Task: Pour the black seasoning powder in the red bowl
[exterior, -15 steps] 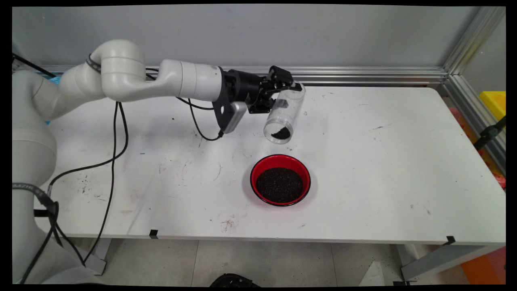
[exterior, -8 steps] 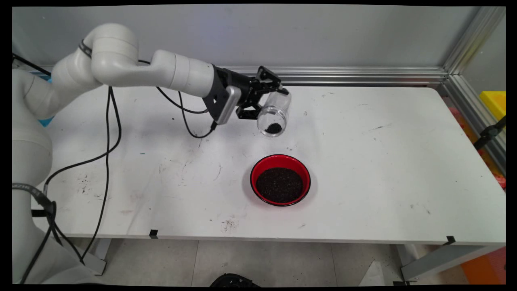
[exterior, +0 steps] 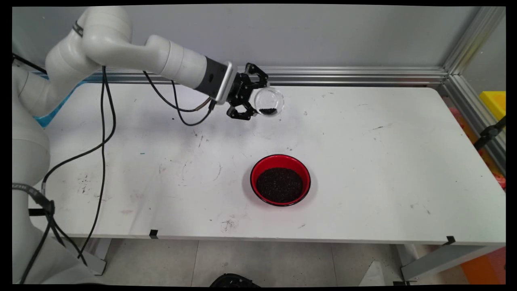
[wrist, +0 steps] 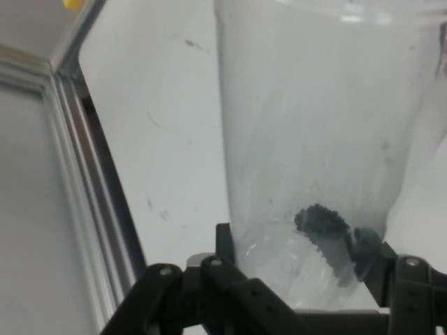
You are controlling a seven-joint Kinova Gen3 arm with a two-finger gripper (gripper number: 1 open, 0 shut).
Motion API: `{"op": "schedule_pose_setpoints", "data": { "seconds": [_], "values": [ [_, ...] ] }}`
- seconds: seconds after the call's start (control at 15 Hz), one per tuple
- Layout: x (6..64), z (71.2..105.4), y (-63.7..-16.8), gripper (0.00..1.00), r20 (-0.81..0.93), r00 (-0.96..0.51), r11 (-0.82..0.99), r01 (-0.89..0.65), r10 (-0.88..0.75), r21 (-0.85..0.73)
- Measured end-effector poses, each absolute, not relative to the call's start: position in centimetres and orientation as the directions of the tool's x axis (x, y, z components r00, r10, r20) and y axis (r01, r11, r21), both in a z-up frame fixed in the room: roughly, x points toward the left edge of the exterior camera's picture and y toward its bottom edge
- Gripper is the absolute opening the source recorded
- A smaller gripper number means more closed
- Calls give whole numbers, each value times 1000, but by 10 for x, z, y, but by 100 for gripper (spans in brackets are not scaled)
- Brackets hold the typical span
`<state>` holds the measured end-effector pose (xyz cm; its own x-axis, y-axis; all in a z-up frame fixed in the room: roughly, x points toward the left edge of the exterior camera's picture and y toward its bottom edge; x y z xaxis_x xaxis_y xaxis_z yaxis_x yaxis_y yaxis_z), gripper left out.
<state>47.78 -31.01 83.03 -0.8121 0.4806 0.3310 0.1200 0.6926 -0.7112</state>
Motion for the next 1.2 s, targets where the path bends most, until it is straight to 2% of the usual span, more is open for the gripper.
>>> {"op": "schedule_pose_setpoints", "data": {
  "seconds": [0.6, 1.2],
  "values": [
    [487, 847, -312, 0, 562, -807, 872, -132, 182, -471],
    [489, 845, -309, 0, 679, -730, 907, -337, -83, -252]
  ]
}}
